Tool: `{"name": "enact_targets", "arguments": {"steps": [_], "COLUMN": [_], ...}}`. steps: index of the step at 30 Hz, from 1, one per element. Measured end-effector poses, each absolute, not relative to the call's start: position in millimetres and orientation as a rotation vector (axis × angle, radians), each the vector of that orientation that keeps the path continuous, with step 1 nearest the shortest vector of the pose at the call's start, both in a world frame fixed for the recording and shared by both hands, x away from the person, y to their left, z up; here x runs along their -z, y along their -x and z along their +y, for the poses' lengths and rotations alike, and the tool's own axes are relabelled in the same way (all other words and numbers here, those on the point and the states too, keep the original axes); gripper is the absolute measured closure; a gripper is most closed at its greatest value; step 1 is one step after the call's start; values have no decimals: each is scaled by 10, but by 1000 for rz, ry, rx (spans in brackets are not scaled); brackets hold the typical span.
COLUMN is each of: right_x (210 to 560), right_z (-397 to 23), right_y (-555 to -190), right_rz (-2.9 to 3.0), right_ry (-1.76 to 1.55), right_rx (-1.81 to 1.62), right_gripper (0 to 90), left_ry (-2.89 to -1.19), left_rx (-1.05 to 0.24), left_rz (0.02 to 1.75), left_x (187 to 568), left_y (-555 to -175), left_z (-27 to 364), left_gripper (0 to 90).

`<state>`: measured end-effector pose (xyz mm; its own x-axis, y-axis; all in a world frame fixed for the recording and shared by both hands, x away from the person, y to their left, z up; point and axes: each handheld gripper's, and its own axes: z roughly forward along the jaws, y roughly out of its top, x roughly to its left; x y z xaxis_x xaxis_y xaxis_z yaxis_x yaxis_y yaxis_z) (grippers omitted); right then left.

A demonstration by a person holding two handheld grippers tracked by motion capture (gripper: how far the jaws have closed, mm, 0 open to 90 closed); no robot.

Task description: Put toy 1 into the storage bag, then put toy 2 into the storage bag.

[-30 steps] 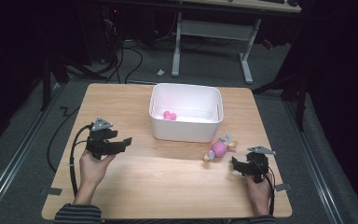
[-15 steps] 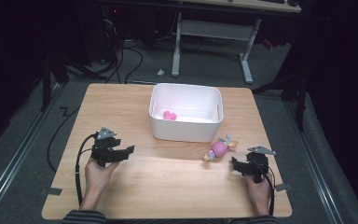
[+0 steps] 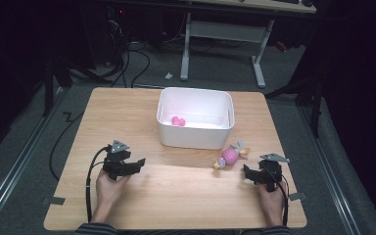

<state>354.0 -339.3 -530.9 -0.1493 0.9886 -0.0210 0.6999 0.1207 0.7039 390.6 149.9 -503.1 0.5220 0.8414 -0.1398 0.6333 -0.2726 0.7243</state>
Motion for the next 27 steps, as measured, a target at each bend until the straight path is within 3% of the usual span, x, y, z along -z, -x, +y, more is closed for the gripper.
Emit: {"name": "enact_targets", "arguments": {"steps": [18, 27], "right_x": [5309, 5309], "right_z": [-3392, -3387], "right_y": [-3543, -3553], "right_rz": [1911, 1914], "right_ry": [-1627, -1628], "right_rx": [-768, -772], "right_gripper": [150, 149], "left_ry": [-2082, -2053], "left_rx": [-486, -502], "left_rz": [1183, 1164], "left_x": [5315, 5356], "left_y": [-3975, -3983], "left_z": [1320, 1334], "left_gripper": [327, 280]}}
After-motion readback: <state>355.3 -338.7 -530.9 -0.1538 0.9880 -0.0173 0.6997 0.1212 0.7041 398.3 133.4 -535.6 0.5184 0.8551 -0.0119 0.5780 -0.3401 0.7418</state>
